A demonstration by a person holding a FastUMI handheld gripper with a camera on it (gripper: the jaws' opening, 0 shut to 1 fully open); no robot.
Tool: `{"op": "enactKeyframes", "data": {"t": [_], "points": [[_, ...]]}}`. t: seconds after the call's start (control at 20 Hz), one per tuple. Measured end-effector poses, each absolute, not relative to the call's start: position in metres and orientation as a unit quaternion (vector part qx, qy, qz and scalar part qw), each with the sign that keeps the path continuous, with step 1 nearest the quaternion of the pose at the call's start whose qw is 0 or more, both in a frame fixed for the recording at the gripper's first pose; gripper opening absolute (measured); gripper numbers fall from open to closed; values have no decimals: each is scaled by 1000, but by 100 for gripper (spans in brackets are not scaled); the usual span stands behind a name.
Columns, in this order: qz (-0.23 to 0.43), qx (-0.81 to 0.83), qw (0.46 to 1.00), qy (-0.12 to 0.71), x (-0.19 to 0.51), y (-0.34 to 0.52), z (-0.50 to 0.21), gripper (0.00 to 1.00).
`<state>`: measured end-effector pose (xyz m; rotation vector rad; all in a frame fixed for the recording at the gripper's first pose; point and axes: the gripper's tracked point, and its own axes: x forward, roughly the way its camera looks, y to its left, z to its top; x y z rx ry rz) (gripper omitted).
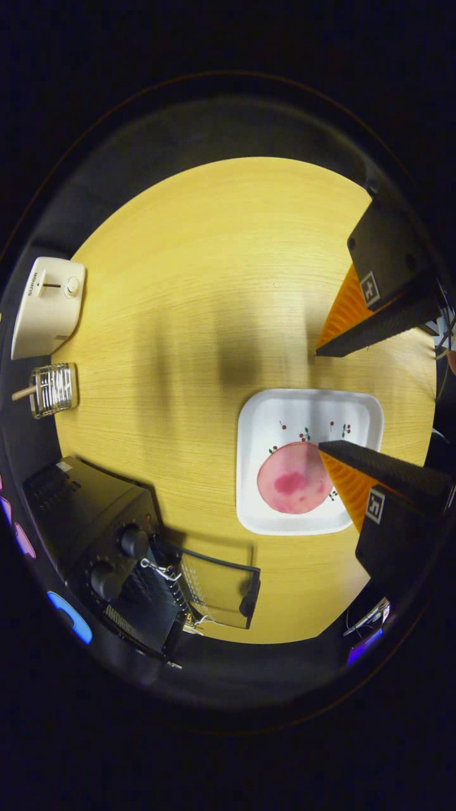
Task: Open the toaster oven, put the food inside, and close the toaster oven door.
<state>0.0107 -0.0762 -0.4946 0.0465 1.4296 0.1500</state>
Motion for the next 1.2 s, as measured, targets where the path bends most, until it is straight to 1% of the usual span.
{"op": "enactKeyframes", "data": {"t": [0.05,0.15,0.25,0.3,0.35,0.4,0.45,0.5,0.6,0.75,1.0,1.2], "points": [[69,22,747,660,12,-76,-500,81],[63,32,743,665,17,-77,-503,60],[61,66,729,679,14,-76,-501,28],[63,80,730,676,16,-78,-505,12],[70,100,725,678,12,-77,-511,12],[75,120,724,676,14,-78,-505,8],[79,142,721,673,12,-77,-501,8],[91,163,714,675,9,-75,-503,5],[101,220,705,666,3,-70,-498,5],[99,302,691,649,-8,-61,-479,5],[97,365,689,618,-30,-37,-439,5],[91,405,691,591,-52,10,-401,5]]}}
